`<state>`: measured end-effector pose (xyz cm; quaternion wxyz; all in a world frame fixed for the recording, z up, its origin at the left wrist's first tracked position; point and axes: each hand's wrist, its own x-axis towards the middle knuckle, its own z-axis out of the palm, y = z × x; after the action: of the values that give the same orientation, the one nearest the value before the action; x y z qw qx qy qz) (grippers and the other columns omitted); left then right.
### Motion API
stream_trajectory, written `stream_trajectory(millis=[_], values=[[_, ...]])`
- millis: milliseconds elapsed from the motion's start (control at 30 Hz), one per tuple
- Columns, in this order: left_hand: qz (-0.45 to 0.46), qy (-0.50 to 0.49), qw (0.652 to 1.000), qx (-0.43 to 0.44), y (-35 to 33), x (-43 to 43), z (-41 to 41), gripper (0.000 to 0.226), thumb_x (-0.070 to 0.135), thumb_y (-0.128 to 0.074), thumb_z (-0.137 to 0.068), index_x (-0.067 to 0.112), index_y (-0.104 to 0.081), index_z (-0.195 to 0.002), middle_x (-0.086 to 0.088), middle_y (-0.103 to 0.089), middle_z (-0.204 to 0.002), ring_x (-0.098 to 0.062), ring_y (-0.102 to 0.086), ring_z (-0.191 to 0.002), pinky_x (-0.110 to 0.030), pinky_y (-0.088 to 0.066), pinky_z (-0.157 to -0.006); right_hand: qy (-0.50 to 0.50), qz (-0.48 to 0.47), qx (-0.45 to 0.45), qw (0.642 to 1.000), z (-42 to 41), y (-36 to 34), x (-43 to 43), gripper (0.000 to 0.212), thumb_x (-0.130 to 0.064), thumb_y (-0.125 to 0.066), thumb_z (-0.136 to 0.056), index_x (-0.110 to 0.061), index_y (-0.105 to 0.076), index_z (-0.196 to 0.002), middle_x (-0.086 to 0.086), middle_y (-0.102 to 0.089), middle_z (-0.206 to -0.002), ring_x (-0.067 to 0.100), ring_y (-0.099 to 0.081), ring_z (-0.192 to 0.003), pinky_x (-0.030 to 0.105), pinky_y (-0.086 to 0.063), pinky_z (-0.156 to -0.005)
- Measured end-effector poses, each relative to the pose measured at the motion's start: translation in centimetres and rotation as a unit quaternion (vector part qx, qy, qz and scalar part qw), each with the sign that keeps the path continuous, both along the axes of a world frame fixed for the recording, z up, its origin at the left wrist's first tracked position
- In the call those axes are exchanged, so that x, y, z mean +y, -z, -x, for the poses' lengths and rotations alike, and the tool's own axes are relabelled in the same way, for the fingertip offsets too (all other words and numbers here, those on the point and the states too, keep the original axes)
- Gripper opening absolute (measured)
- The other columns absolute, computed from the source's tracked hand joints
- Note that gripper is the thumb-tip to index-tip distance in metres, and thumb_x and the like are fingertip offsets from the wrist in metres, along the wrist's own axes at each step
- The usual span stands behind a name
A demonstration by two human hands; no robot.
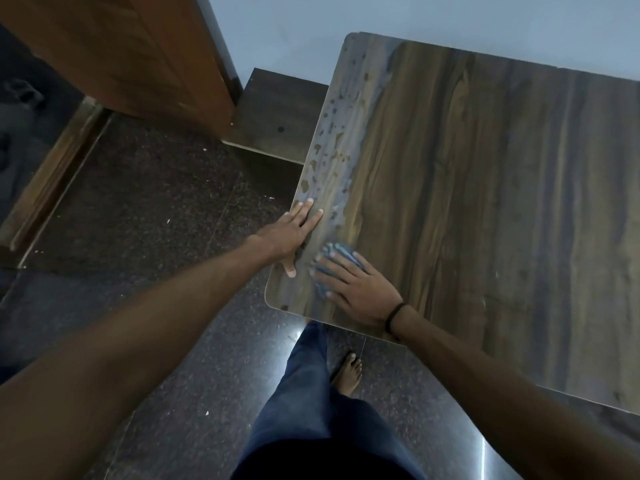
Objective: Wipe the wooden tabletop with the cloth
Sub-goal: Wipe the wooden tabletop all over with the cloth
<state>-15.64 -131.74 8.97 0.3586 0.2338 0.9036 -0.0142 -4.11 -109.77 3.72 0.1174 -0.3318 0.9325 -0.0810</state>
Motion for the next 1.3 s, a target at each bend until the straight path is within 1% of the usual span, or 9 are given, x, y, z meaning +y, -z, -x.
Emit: stream_trajectory(millis=[67,200,367,567,733,867,1033,1200,1300], values=[[-0.002,0.007,1.0,0.012,0.1,0.0,0.2,0.16,0.033,-0.098,-0.051,0.013,0.022,-0.155,-0.012,0.032,-0.16,-0.03,0.024,-0.149,-0.047,-0.005,-0.125,-0.019,-0.003,0.011,1.0,0.5,0.3,2.8,0.052,-0.047,-0.023,-0.108,-0.04,-0.021,-0.16,-0.009,-0.017,-0.168,0.015,-0.008,-0.156,0.052,-0.013,-0.125],[-0.008,0.012,1.0,0.019,0.1,-0.1,0.7,0.163,0.038,-0.098,-0.048,0.011,0.024,-0.154,-0.013,0.032,-0.16,-0.029,0.024,-0.149,-0.045,0.001,-0.124,0.197,-0.007,-0.021,0.98,4.6,-1.0,0.8,0.054,-0.048,-0.02,-0.108,-0.04,-0.012,-0.161,-0.01,-0.011,-0.17,0.014,0.002,-0.156,0.055,-0.009,-0.125],[-0.008,0.02,0.999,0.029,0.1,-0.3,0.7,0.167,0.046,-0.097,-0.045,0.01,0.025,-0.153,-0.011,0.032,-0.161,-0.027,0.022,-0.15,-0.045,0.002,-0.124,-0.007,0.013,-0.004,1.0,1.2,-0.1,1.1,0.052,-0.047,-0.027,-0.108,-0.039,-0.022,-0.159,-0.01,-0.018,-0.168,0.015,-0.011,-0.156,0.05,-0.012,-0.126],[-0.003,0.035,0.999,0.04,0.3,-0.4,1.0,0.164,0.052,-0.094,-0.049,0.007,0.026,-0.153,-0.013,0.032,-0.16,-0.027,0.023,-0.15,-0.044,0.003,-0.123,0.228,-0.007,-0.043,0.973,8.4,-1.5,0.3,0.054,-0.048,-0.02,-0.108,-0.039,-0.012,-0.161,-0.011,-0.006,-0.17,0.013,0.005,-0.156,0.053,0.0,-0.126],[-0.034,-0.003,0.999,0.027,-0.2,-0.4,3.5,0.158,0.059,-0.088,-0.056,0.006,0.025,-0.153,-0.013,0.035,-0.159,-0.027,0.027,-0.149,-0.045,0.003,-0.123,0.071,-0.013,-0.024,0.997,6.4,-0.6,2.7,0.052,-0.047,-0.018,-0.108,-0.042,-0.014,-0.16,-0.011,-0.014,-0.169,0.013,-0.005,-0.156,0.052,-0.006,-0.126],[-0.02,-0.002,1.0,0.021,-0.1,-0.5,5.3,0.159,0.059,-0.089,-0.055,0.005,0.024,-0.154,-0.014,0.032,-0.16,-0.029,0.024,-0.149,-0.046,0.001,-0.123,0.248,0.009,-0.051,0.967,11.5,-1.4,0.8,0.053,-0.046,-0.021,-0.108,-0.042,-0.014,-0.16,-0.014,-0.007,-0.169,0.009,0.007,-0.155,0.051,0.002,-0.126],[-0.014,0.005,1.0,0.022,0.5,-0.4,5.3,0.16,0.062,-0.087,-0.052,0.005,0.023,-0.154,-0.014,0.03,-0.161,-0.029,0.024,-0.15,-0.048,0.001,-0.123,0.075,-0.004,-0.013,0.997,9.9,-1.0,1.3,0.053,-0.045,-0.024,-0.108,-0.041,-0.018,-0.16,-0.011,-0.017,-0.168,0.013,-0.01,-0.156,0.052,-0.011,-0.125],[-0.015,0.004,0.999,0.03,1.2,-0.6,5.9,0.161,0.061,-0.088,-0.053,0.006,0.026,-0.153,-0.012,0.034,-0.159,-0.027,0.028,-0.148,-0.043,0.008,-0.12,0.263,0.017,-0.043,0.964,18.2,-1.6,0.8,0.052,-0.042,-0.023,-0.109,-0.04,-0.015,-0.161,-0.012,-0.007,-0.17,0.012,0.002,-0.156,0.053,-0.003,-0.126],[-0.002,0.024,0.999,0.041,1.4,-0.7,6.0,0.159,0.068,-0.083,-0.055,0.005,0.027,-0.152,-0.014,0.034,-0.159,-0.028,0.028,-0.148,-0.043,0.009,-0.12,0.181,0.005,-0.01,0.983,16.7,-0.9,-0.6,0.054,-0.041,-0.026,-0.108,-0.038,-0.016,-0.161,-0.009,-0.01,-0.17,0.015,-0.002,-0.157,0.054,-0.009,-0.125]])
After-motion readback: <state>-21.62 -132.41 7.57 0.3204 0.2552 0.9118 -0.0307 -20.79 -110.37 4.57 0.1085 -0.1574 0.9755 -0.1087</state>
